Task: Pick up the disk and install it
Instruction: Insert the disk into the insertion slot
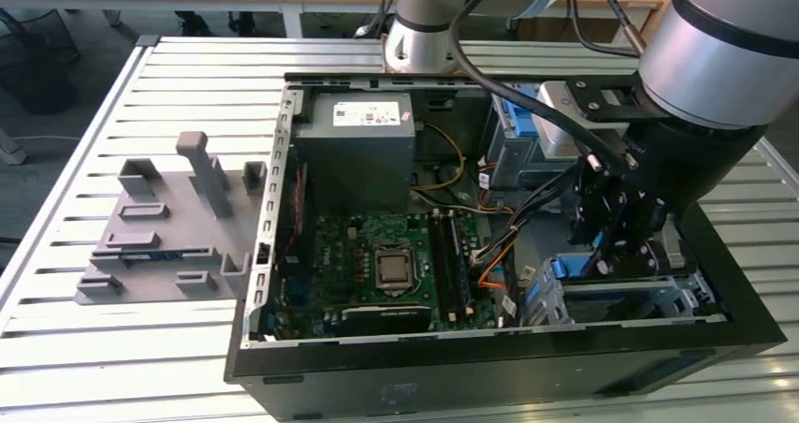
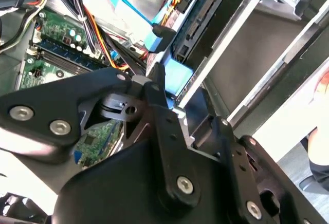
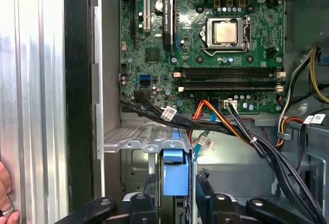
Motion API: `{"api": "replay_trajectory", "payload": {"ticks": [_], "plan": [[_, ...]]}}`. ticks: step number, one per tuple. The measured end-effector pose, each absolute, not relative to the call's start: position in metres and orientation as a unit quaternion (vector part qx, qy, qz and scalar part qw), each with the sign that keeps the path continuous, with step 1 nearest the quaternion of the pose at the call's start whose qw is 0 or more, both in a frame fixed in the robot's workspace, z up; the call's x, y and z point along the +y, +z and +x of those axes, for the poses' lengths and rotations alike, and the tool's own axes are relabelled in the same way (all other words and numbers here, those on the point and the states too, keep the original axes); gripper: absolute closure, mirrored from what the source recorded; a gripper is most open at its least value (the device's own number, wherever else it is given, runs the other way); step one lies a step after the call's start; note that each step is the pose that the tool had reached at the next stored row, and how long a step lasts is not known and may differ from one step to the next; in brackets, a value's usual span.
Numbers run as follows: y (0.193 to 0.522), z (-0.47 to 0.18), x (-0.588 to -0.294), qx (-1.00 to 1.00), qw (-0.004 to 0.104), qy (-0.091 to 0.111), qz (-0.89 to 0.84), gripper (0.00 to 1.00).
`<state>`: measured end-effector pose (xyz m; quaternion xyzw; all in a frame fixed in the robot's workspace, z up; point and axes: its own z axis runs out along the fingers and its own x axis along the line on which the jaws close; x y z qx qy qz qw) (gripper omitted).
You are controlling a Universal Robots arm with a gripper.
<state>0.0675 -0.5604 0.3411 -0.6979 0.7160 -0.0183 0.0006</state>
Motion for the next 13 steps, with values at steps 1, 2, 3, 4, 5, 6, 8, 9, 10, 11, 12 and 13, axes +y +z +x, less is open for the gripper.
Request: {"api": "replay_trajectory", "payload": {"ticks": [1, 2, 3, 4, 5, 6, 8, 9, 10, 11, 12, 13], "plan": [[0.3410, 0.0675, -0.5603, 0.716, 0.001, -0.018, -0.698, 0.58], [0.3410, 0.0675, -0.5604, 0.716, 0.001, -0.018, -0.698, 0.64], [0.3409, 0.0675, -0.5603, 0.716, 0.001, -0.018, -0.698, 0.64], [0.3409, 0.0675, -0.5604, 0.716, 0.001, -0.018, -0.698, 0.71], [0.3409, 0.0675, -0.5603, 0.716, 0.001, -0.018, -0.698, 0.76], [0.3408, 0.0675, -0.5603, 0.716, 0.001, -0.018, -0.698, 0.76], [0.3408, 0.0675, -0.5604, 0.716, 0.001, -0.018, -0.698, 0.88], [0.3407, 0.0675, -0.5604, 0.716, 0.001, -0.018, -0.698, 0.88], [0.3407, 0.0675, -0.5603, 0.716, 0.001, -0.018, -0.698, 0.89], [0.3407, 0.0675, -0.5604, 0.716, 0.001, -0.018, -0.698, 0.89], [0.3406, 0.0675, -0.5604, 0.716, 0.001, -0.018, -0.698, 0.89], [0.3405, 0.0675, -0.5604, 0.716, 0.001, -0.018, -0.698, 0.89]]}}
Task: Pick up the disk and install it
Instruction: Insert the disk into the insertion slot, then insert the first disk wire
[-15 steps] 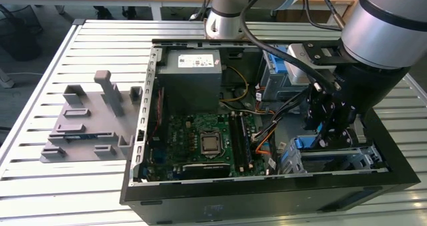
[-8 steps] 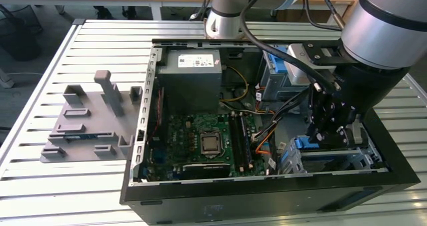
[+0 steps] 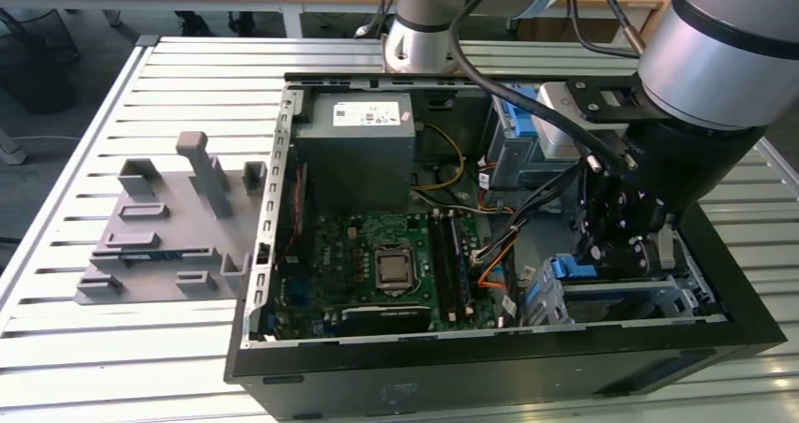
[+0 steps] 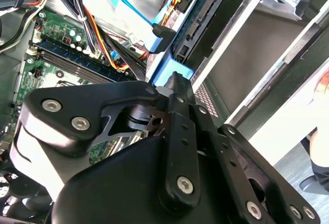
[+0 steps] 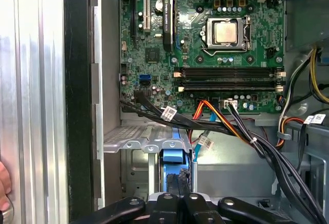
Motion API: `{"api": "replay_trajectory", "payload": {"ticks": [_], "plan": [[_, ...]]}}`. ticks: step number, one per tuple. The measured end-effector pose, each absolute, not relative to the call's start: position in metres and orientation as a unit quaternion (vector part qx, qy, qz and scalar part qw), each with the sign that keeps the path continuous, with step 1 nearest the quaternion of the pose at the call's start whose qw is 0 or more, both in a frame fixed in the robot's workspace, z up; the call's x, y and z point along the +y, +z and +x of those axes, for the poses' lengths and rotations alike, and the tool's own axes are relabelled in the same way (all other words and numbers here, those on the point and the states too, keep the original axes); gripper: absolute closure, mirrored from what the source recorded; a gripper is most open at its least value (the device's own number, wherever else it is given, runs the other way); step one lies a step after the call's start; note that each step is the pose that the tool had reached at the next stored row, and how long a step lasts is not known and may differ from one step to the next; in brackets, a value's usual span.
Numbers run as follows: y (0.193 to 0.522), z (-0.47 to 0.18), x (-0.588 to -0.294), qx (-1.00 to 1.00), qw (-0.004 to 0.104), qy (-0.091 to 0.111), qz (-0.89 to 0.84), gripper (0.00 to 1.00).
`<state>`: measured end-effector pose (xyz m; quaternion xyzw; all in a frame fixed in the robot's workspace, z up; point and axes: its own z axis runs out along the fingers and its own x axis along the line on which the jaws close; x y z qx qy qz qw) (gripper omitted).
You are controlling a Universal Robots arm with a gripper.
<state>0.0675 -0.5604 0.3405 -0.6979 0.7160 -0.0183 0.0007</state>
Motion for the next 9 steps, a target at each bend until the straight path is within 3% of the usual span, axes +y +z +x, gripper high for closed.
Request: {"api": "replay_trajectory", "payload": {"ticks": [9], "plan": [[0.3399, 0.0675, -0.5603, 0.716, 0.001, -0.018, -0.698, 0.89]]}}
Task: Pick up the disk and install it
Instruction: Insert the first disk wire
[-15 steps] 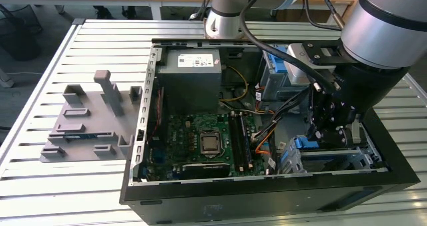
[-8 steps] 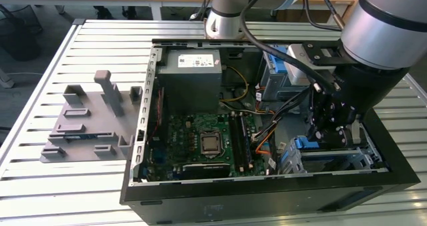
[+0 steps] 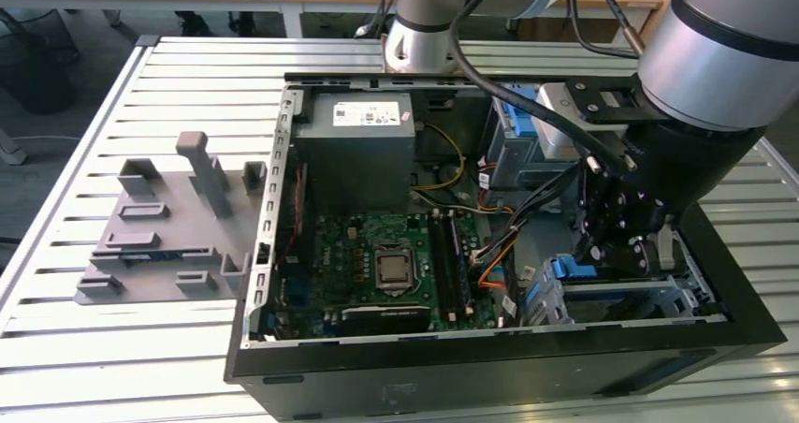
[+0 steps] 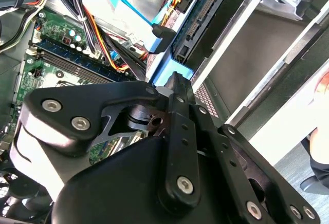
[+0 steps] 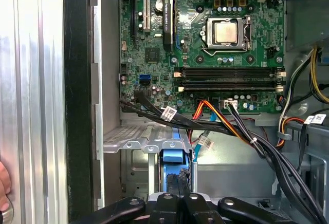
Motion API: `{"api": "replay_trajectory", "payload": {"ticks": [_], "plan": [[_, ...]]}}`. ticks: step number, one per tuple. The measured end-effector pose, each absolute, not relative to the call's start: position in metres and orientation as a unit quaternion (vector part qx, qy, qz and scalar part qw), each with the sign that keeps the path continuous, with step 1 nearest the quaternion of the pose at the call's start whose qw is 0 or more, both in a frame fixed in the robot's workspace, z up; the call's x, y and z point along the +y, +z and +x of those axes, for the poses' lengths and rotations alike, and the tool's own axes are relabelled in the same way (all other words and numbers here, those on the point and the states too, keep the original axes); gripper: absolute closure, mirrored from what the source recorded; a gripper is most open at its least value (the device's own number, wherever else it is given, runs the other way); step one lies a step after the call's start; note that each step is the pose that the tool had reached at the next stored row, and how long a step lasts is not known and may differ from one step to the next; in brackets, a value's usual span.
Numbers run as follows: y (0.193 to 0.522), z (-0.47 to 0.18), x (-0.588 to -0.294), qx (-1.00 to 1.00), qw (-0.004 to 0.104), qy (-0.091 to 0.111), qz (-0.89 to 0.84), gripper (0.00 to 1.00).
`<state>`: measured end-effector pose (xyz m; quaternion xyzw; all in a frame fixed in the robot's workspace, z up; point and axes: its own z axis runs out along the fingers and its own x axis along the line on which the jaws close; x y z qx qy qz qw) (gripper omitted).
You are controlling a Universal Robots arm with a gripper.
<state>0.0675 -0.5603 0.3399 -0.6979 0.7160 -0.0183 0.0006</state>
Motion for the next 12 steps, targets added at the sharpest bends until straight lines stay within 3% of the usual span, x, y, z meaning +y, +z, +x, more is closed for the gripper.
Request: {"api": "replay_trajectory", "payload": {"ticks": [12], "plan": [[0.3397, 0.0663, -0.5602, 0.718, 0.004, -0.024, -0.695, 0.89]]}}
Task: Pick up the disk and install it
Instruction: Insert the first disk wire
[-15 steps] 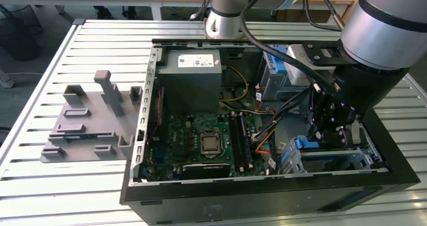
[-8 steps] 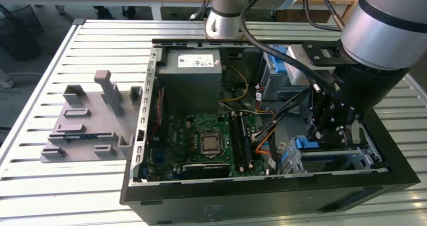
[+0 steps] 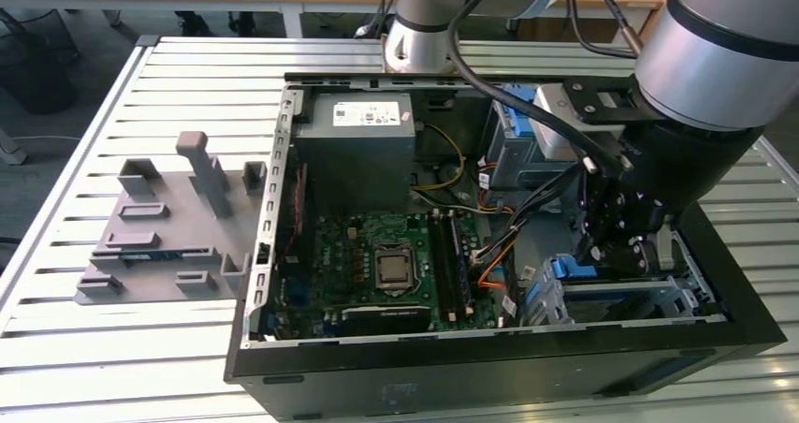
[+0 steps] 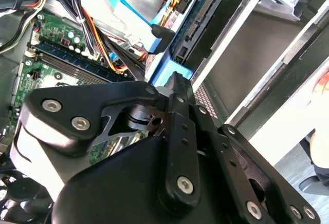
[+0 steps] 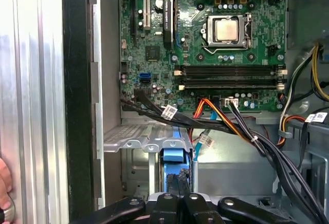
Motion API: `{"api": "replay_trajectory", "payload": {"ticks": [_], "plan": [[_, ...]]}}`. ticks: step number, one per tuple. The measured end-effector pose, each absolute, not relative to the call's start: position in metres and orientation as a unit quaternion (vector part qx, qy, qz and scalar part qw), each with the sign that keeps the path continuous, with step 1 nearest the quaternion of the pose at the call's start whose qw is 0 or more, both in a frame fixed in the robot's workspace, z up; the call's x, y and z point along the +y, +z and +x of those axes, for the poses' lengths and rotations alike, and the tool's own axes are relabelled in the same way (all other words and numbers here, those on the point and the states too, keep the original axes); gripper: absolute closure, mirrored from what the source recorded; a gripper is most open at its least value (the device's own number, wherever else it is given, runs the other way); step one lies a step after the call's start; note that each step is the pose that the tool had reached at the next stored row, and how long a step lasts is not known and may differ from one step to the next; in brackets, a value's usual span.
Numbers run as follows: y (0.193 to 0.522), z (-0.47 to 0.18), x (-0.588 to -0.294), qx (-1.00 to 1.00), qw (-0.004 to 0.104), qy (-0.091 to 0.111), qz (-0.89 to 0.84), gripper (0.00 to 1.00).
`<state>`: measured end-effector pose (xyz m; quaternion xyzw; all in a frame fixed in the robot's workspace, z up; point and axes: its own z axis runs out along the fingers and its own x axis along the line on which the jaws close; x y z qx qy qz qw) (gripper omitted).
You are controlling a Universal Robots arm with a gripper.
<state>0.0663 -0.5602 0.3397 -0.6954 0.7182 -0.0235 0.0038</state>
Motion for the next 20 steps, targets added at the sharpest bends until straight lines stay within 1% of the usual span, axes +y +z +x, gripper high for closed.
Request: {"api": "replay_trajectory", "payload": {"ticks": [13, 20], "plan": [[0.340, 0.081, -0.560, 0.722, 0.001, -0.021, -0.691, 0.89], [0.350, 0.082, -0.560, 0.722, 0.001, -0.021, -0.691, 0.89]]}}
